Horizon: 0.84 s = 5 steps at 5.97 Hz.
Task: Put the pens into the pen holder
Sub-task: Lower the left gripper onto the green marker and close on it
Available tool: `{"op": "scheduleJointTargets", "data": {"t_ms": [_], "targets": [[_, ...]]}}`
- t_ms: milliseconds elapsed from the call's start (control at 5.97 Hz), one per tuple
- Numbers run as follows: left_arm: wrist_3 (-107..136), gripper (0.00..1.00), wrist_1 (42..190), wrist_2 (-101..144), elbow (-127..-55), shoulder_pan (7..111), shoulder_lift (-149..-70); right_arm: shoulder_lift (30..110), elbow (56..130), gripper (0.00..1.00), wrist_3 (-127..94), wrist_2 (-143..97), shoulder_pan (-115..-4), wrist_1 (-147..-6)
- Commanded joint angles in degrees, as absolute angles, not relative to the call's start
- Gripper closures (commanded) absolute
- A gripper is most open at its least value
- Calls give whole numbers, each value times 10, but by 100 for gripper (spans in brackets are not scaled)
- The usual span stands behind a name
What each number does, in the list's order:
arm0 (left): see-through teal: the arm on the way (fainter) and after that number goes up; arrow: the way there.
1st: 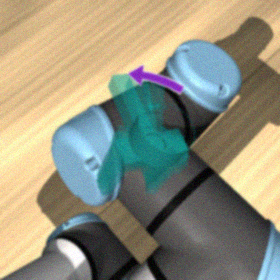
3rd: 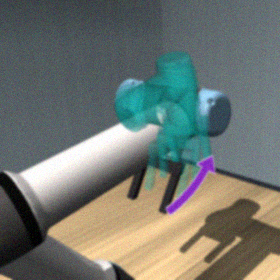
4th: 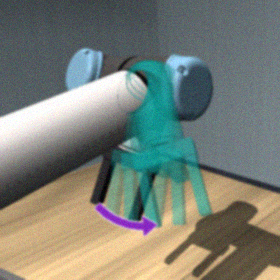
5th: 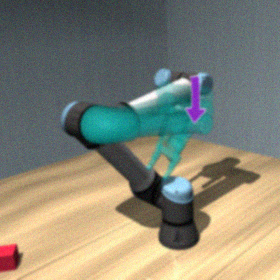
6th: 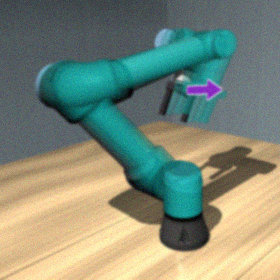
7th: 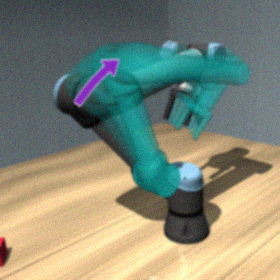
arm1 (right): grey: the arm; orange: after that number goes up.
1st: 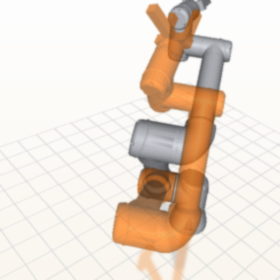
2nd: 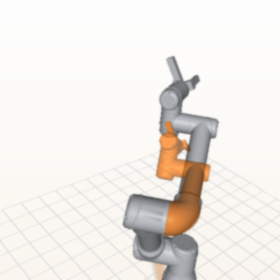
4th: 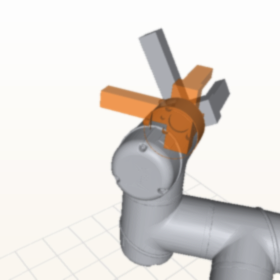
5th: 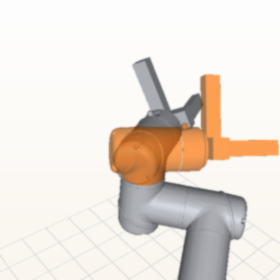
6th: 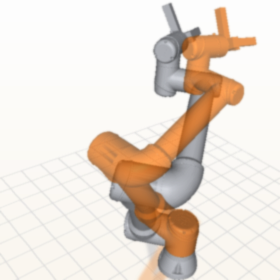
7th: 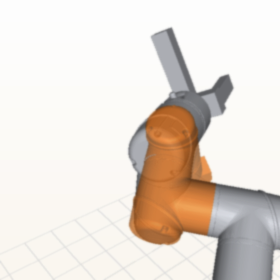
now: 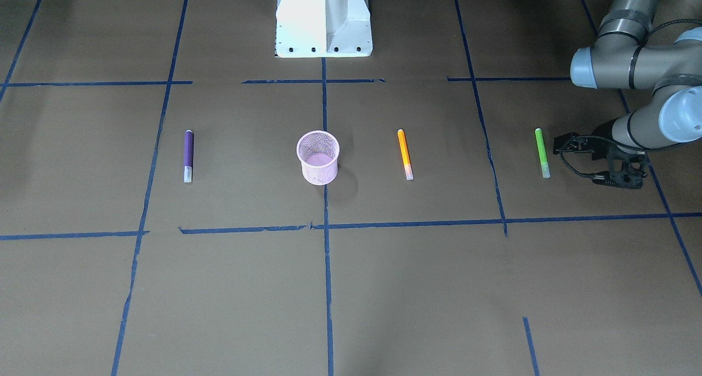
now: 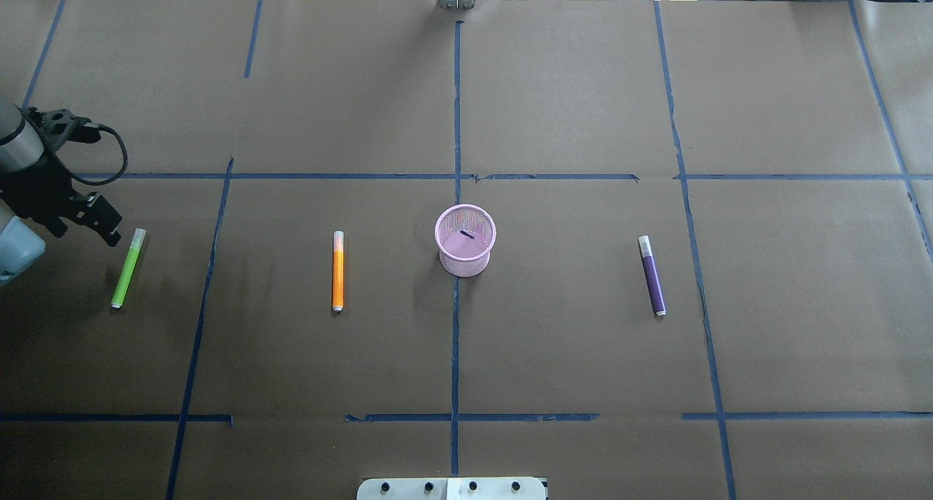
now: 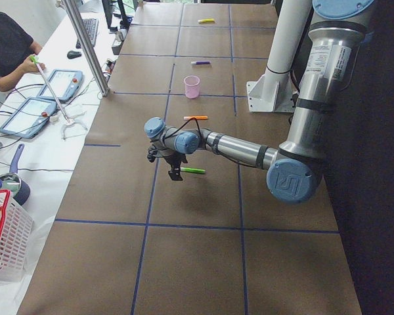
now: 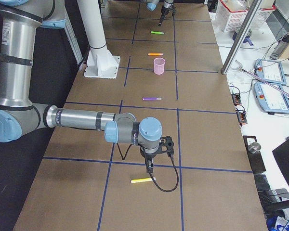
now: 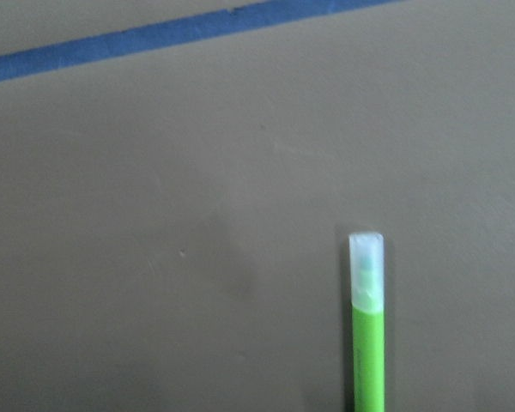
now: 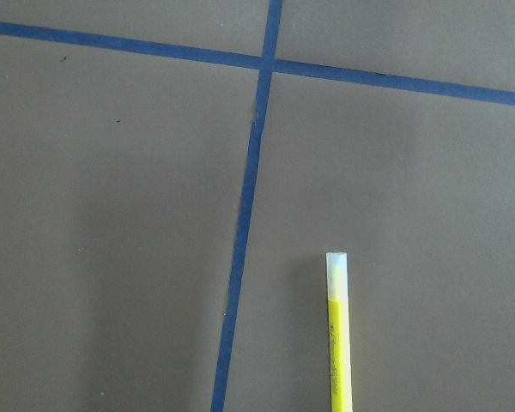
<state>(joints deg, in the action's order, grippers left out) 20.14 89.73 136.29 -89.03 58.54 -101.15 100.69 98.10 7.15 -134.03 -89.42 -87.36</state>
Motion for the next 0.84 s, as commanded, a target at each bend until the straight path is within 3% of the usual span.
{"op": "scheduleJointTargets", "data": {"t_ms": [0,335,670], "targets": [[283,0,898,1361,-882,560,-1024,1006,981,0,74,-1340,-894,-874],[284,0,898,1354,-878,534,-1034,1007,981,0,74,-1340,-894,-874],[280,13,930,1326,-869,530,-1034,1007,981,0,75,-1340,-894,-874]]}}
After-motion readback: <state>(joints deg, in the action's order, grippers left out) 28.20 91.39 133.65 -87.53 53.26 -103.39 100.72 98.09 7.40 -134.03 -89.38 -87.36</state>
